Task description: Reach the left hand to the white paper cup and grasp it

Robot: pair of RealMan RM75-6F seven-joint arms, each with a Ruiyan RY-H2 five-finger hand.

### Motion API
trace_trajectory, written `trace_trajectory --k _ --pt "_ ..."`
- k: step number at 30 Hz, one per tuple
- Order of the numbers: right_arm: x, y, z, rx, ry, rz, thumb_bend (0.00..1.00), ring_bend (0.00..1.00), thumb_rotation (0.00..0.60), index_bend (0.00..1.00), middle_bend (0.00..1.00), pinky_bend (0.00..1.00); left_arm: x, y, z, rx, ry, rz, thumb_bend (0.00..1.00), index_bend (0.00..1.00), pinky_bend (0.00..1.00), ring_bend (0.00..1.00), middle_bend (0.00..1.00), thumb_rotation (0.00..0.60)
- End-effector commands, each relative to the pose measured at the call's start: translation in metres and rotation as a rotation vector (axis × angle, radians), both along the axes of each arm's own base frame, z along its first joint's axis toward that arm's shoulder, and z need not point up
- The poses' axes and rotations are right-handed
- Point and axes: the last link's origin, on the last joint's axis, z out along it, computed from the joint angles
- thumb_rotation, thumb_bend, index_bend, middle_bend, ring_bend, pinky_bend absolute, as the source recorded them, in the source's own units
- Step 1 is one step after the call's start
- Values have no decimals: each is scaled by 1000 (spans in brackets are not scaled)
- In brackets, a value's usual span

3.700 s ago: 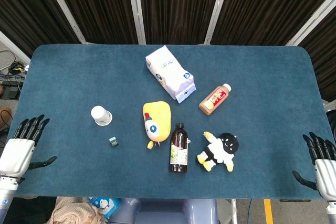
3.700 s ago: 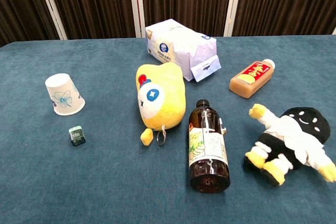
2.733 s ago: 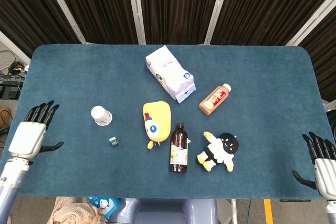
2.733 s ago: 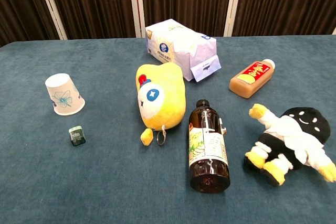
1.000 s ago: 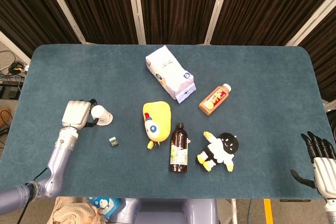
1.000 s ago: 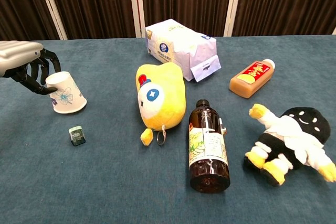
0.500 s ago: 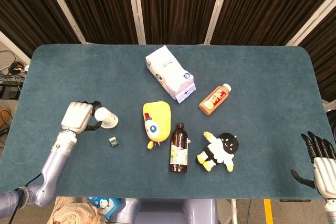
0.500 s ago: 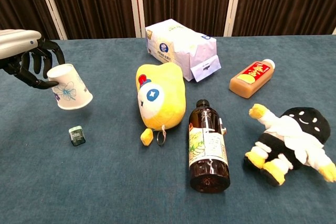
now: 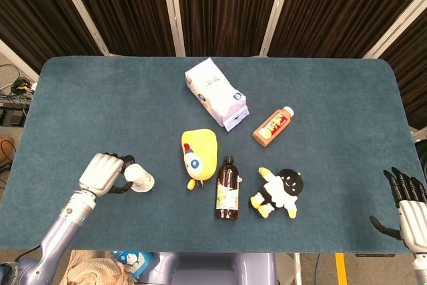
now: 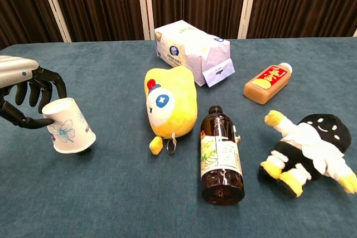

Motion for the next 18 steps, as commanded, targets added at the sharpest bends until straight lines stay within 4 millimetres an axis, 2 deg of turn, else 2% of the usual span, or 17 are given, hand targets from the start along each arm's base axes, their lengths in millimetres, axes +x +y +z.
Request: trace_trajectory --k 1,6,8,10,11,14,18 --pt "0 0 0 0 0 0 215 0 600 0 0 11 -1 0 -1 0 2 3 312 390 506 462 529 600" --pt "0 0 0 0 0 1 215 0 600 0 0 11 -4 2 -8 -5 0 15 304 371 499 456 515 600" --pt "0 0 0 0 -1 1 215 0 600 0 0 11 -5 2 -11 -10 1 18 275 337 474 425 480 600" --pt "0 0 0 1 0 0 215 0 600 0 0 11 -7 1 -14 -19 4 21 221 270 408 344 387 600" --pt "0 0 0 1 0 0 216 0 600 0 0 11 -9 0 -16 -31 12 22 181 211 341 261 292 600" --pt "0 0 0 1 0 0 216 0 600 0 0 11 -11 -2 -17 -48 29 20 126 102 204 104 119 600" --pt "0 0 0 1 0 0 216 0 600 0 0 11 -10 -4 -17 -47 28 14 112 33 138 36 32 600"
